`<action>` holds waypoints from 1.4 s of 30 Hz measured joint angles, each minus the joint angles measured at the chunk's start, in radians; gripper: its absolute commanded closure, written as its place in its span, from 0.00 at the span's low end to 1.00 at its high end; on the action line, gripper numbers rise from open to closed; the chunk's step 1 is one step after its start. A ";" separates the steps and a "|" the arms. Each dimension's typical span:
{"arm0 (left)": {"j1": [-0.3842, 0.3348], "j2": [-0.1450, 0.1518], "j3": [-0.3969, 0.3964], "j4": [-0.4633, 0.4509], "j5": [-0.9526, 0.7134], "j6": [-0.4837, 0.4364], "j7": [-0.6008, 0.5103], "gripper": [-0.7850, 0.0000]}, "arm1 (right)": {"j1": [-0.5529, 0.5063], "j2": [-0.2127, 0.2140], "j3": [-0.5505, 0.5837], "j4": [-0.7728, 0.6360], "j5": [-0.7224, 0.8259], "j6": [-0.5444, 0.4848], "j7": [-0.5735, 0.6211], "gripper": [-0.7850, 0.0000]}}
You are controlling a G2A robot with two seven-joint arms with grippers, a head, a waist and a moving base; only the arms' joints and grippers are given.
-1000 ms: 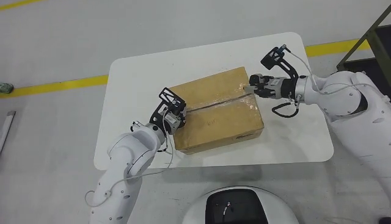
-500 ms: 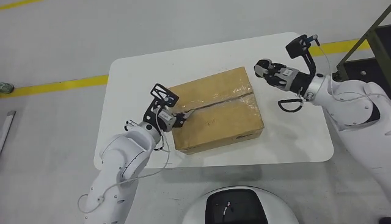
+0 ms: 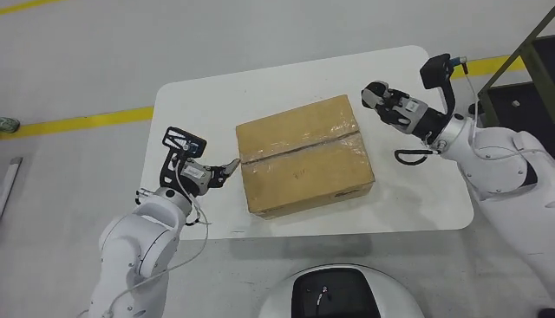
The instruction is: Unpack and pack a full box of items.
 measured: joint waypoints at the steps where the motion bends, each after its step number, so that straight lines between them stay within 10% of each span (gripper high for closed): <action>1: 0.013 0.001 -0.015 -0.005 0.005 0.003 -0.001 0.00 | -0.002 0.000 -0.003 -0.006 -0.006 -0.005 0.006 1.00; 15: 0.082 0.007 -0.095 -0.024 0.040 0.034 0.033 0.00 | 0.027 -0.056 -0.318 -0.038 -0.259 -0.148 -0.106 1.00; 30: 0.082 0.007 -0.095 -0.024 0.040 0.034 0.033 0.00 | 0.250 -0.191 -0.608 0.188 -0.337 0.004 -0.256 1.00; 42: 0.082 0.007 -0.095 -0.024 0.040 0.034 0.033 0.00 | 0.203 -0.202 -0.560 0.242 -0.350 0.080 -0.225 1.00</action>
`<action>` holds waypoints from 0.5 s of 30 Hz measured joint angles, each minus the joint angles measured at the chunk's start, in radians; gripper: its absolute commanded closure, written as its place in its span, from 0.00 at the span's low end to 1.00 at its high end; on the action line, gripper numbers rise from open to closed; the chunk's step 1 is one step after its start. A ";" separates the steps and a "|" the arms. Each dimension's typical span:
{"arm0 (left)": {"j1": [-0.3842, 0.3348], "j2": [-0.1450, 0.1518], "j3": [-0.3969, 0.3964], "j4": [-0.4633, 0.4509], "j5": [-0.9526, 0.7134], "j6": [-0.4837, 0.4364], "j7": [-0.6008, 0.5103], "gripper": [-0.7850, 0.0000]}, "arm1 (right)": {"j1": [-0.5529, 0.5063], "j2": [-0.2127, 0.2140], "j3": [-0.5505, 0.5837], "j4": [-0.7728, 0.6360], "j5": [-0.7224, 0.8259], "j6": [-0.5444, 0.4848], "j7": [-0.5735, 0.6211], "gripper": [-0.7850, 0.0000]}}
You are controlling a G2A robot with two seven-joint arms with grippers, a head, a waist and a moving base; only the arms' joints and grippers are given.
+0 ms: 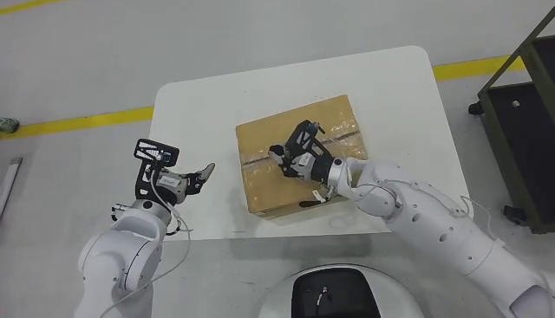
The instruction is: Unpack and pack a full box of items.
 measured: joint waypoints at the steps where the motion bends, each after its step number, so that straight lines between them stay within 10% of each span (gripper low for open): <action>1: 0.000 0.000 0.000 0.000 0.000 0.000 0.000 0.00 | -0.010 0.002 0.010 -0.005 0.003 0.006 0.005 1.00; 15: 0.000 0.000 0.000 0.000 0.000 0.000 0.000 0.00 | -0.137 0.048 0.199 -0.126 -0.036 -0.002 0.100 1.00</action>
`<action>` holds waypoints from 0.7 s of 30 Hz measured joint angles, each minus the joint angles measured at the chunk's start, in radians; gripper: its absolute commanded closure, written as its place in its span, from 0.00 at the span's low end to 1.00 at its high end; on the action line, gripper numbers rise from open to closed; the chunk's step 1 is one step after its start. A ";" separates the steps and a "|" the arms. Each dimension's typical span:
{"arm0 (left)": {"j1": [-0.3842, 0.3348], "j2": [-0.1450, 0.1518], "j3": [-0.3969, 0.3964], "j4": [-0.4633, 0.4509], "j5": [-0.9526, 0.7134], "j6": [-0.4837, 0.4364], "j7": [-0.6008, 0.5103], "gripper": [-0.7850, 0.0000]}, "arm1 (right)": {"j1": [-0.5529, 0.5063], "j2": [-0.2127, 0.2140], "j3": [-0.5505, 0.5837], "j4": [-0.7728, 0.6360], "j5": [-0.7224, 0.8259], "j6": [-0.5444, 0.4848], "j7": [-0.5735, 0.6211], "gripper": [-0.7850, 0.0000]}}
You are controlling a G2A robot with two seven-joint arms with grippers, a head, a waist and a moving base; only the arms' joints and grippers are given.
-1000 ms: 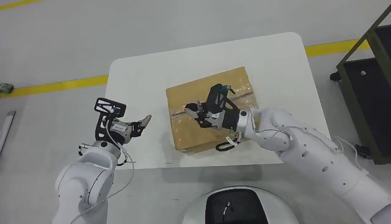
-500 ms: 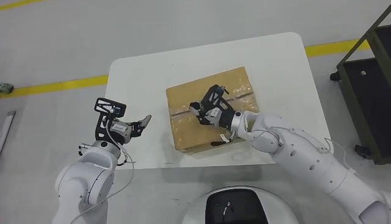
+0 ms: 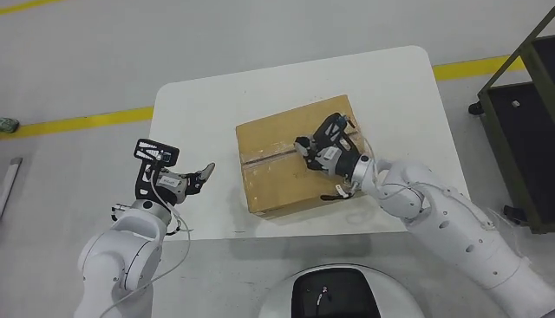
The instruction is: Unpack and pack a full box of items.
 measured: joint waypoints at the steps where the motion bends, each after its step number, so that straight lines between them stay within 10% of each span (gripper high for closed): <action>1: 0.000 0.000 0.000 0.000 0.000 0.000 0.000 0.00 | -0.006 0.003 0.013 -0.006 0.000 -0.002 0.009 1.00; 21: 0.000 0.000 0.000 0.000 0.000 0.000 0.000 0.00 | -0.141 0.061 0.287 -0.103 -0.043 -0.058 0.156 1.00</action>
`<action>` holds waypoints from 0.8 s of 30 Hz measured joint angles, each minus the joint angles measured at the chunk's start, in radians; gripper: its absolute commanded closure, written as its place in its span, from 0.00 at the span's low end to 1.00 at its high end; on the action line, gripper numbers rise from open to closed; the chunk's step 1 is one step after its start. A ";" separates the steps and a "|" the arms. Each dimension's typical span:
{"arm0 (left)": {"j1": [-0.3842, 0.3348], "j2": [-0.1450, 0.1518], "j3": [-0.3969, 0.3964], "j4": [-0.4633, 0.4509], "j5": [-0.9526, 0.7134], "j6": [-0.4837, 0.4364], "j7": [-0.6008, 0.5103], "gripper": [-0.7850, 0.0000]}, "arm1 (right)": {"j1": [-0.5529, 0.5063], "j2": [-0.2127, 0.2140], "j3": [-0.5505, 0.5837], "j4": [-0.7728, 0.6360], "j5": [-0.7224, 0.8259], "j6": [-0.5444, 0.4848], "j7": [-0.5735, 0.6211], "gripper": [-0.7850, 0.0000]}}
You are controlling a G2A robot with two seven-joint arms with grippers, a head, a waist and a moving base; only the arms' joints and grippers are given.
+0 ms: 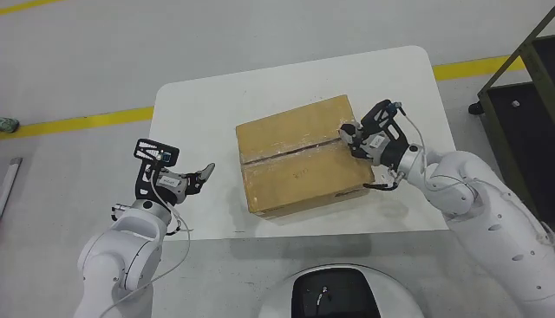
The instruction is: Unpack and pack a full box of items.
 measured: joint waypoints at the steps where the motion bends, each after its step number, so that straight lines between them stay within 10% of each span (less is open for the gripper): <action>1: 0.000 0.000 0.000 0.000 0.000 0.000 0.000 0.00 | -0.004 0.002 0.009 0.000 -0.005 -0.002 0.001 1.00; 14: 0.000 0.000 0.000 0.000 0.000 0.000 0.000 0.00 | -0.036 0.009 0.074 -0.115 0.030 -0.032 -0.068 1.00; 24: 0.040 0.001 -0.050 -0.003 0.026 0.053 0.033 0.00 | 0.081 -0.047 -0.221 -0.023 0.015 -0.102 -0.165 1.00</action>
